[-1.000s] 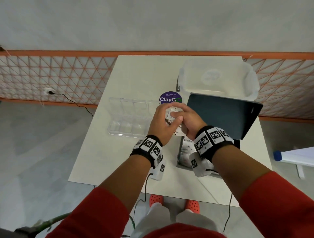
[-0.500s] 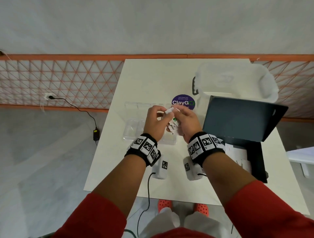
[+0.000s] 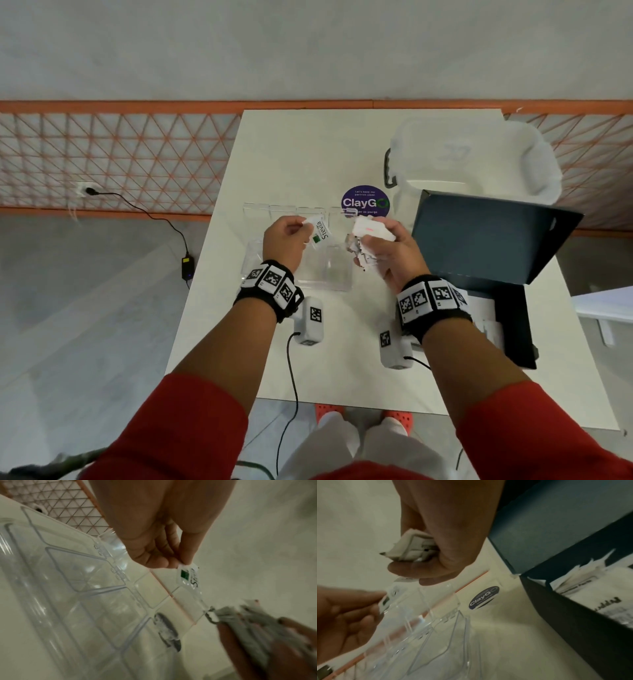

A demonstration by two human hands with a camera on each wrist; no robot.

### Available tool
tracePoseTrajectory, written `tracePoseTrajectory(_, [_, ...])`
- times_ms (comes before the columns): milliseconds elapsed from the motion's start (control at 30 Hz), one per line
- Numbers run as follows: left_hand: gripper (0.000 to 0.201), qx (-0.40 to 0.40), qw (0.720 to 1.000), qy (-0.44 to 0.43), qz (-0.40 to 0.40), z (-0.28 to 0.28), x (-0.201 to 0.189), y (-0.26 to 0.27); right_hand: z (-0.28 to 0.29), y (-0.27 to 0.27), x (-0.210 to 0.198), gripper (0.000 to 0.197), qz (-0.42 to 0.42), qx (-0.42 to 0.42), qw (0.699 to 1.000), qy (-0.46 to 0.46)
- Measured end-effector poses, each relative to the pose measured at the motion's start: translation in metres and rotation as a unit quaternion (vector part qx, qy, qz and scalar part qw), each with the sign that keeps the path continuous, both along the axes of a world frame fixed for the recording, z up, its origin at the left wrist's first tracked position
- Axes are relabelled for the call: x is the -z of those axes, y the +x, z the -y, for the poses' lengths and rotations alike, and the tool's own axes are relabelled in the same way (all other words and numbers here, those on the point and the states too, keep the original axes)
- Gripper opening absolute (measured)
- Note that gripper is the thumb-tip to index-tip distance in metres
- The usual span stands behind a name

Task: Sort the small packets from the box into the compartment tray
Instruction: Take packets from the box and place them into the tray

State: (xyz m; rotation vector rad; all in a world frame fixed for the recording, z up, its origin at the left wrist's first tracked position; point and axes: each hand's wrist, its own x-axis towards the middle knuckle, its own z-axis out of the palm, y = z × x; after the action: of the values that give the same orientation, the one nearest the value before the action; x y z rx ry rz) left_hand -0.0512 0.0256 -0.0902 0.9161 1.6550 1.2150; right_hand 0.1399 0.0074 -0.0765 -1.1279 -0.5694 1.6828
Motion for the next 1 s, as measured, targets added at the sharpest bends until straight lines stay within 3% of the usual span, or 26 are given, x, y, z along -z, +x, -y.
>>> tracePoseTrajectory(100, [0.015,0.104,0.989,-0.035,-0.097,0.000,0.011,0.000,-0.001,0.010,0.001,0.037,0.012,0.006,1.000,-0.002])
tracePoseTrajectory(233, [0.013,0.213,0.951,-0.068,-0.213,0.001,0.022,0.008,-0.002,0.014,0.005,0.040,0.013,0.014,1.000,-0.011])
tracePoseTrajectory(533, [0.021,0.320,0.877,-0.049,-0.356,-0.003,0.029,0.027,-0.003,0.019,0.010,0.040,0.004,0.011,1.000,-0.023])
tracePoseTrajectory(667, [0.026,0.363,0.821,-0.039,-0.438,0.000,0.037,0.034,-0.003,0.018,0.012,0.034,0.007,0.003,1.000,-0.020])
tracePoseTrajectory(833, [0.030,0.319,0.837,-0.007,-0.445,0.001,0.042,0.032,-0.003,0.018,0.014,0.033,0.014,-0.010,1.000,-0.021])
tracePoseTrajectory(1000, [0.015,0.200,0.921,0.068,-0.328,0.001,0.021,0.016,0.001,0.014,0.013,0.033,0.035,-0.037,0.999,-0.013])
